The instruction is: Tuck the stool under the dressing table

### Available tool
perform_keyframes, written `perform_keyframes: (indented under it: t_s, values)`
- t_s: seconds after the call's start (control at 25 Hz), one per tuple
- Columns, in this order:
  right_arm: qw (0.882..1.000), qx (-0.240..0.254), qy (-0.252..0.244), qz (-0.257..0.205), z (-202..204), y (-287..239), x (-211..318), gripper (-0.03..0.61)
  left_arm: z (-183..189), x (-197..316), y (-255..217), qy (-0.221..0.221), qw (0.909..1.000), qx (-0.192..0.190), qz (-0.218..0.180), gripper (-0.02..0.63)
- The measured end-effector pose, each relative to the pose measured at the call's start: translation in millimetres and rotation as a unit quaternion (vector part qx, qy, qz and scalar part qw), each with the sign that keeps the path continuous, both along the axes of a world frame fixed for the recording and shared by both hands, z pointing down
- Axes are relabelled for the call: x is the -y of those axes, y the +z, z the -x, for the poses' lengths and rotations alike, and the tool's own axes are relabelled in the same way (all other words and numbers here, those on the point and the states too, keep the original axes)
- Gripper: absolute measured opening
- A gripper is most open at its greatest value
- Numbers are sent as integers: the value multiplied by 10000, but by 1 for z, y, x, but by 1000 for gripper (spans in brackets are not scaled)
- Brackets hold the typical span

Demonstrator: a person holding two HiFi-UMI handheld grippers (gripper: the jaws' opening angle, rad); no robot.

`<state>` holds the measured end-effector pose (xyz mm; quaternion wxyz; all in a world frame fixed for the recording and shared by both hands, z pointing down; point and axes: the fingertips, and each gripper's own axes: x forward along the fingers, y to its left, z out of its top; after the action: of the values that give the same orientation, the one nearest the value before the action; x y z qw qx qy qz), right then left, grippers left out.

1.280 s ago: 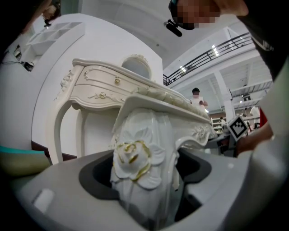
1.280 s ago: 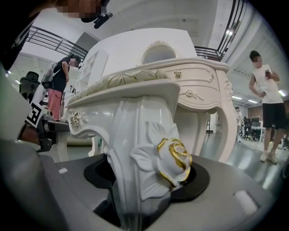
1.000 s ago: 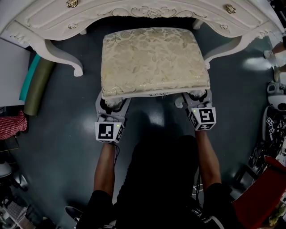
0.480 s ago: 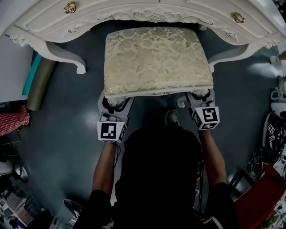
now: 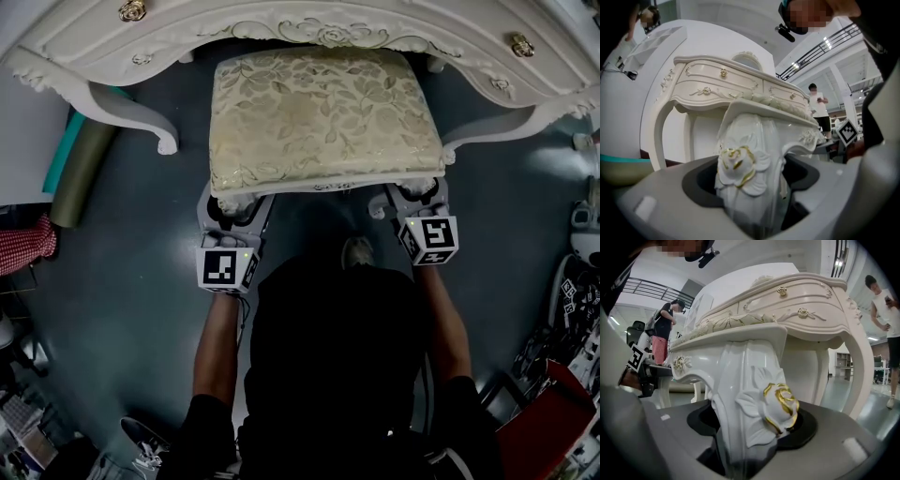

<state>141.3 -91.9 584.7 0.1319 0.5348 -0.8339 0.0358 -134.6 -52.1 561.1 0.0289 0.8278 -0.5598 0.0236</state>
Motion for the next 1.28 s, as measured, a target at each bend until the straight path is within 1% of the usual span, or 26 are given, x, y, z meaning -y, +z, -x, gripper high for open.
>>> perform_keyframes:
  t_s: [0.12, 0.36, 0.52, 0.6, 0.76, 0.92, 1.12, 1.28]
  values:
    - [10000, -32, -19, -29, -1, -3, 5, 333, -2, 5, 0, -18, 10000, -36, -50, 379]
    - [9999, -129, 71, -26, -8, -10, -10, 333, -7, -6, -6, 68, 9999, -99, -44, 379]
    - [9998, -70, 159, -4, -5, -19, -3, 333, -4, 6, -18, 130, 9999, -26, -104, 379]
    - [9999, -85, 139, -20, -5, -22, -2, 333, -4, 3, -18, 90, 9999, -40, -53, 379]
    - [9998, -90, 98, -154, -6, -25, 9, 333, -5, 13, -20, 67, 9999, -64, -129, 379]
    - [9999, -17, 105, -85, -6, -18, 19, 333, -5, 23, -18, 56, 9999, 22, -140, 379]
    - [9999, -69, 82, -80, -5, -11, 33, 333, -4, 37, -9, 11, 9999, -1, -120, 379]
    - [9999, 11, 94, -61, -3, 0, 44, 333, -2, 48, -3, 11, 9999, 58, -134, 379]
